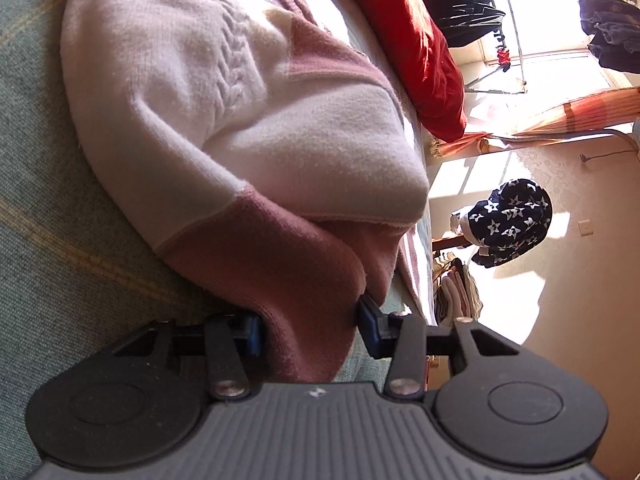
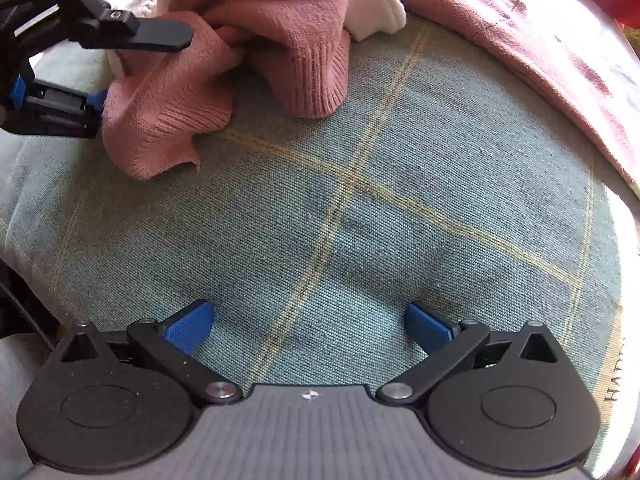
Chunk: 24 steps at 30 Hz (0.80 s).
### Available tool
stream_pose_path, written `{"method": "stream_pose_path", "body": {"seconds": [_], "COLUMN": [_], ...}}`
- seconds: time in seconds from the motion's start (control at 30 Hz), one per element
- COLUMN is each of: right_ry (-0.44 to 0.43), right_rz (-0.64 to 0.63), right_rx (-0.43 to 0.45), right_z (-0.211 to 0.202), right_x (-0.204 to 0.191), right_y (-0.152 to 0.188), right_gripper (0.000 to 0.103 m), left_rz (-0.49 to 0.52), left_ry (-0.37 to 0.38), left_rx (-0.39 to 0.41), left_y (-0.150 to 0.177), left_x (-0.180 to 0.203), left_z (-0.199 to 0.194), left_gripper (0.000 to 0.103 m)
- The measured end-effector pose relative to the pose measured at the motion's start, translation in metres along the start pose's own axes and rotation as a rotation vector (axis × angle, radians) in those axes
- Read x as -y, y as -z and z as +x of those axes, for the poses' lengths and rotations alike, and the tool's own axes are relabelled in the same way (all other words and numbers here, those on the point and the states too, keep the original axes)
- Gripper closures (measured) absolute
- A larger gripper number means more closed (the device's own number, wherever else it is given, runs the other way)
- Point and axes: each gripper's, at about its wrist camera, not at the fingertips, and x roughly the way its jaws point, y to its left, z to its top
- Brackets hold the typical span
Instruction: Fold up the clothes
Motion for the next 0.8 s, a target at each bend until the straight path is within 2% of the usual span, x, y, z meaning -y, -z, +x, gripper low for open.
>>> {"method": "stream_pose_path", "body": {"seconds": [0.07,0.13,0.2,0.3,0.37,0.43,0.53,0.8], "right_ry": [0.011,-0.021,-0.062,-0.116,-0.117,-0.104,-0.094,-0.13], "right_rz": [0.003,0.026,0.056,0.105,0.119,0.115,0.111,0.174], "right_rx": [-0.023,-0.029,-0.003,0.049,0.072,0.086,0.096,0.096], "right_z": [-0.004,-0.012,-0.023,-0.036,-0.042,-0.046,-0.049,-0.043], "right_x": [-0.003,-0.002,0.0,0.002,0.002,0.001,-0.001,-0.008], "right_y": [-0.005,-0.009,-0.012,-0.015,-0.019,-0.023,-0.028,-0.034], "right_gripper": [0.0,0.0,0.0,0.0,0.0,0.0,0.0,0.0], "left_rz": [0.028,0.059,0.082,0.044,0.043,0.042,0.05,0.101], "left_ry": [-0.011,-0.003,0.0,0.008,-0.015,-0.033,-0.057,-0.105], "left_rx": [0.023,0.041,0.037,0.018,0.016,0.032,0.053,0.111], "left_y": [-0.001,-0.003,-0.006,-0.009,-0.009,-0.01,-0.01,-0.019], "left_x": [0.007,0.011,0.011,0.002,0.001,0.002,0.005,0.01], "left_z": [-0.008,-0.017,-0.019,-0.012,-0.011,-0.017,-0.033,-0.085], "left_gripper": [0.069,0.069,0.069,0.07,0.086,0.092,0.096,0.096]}}
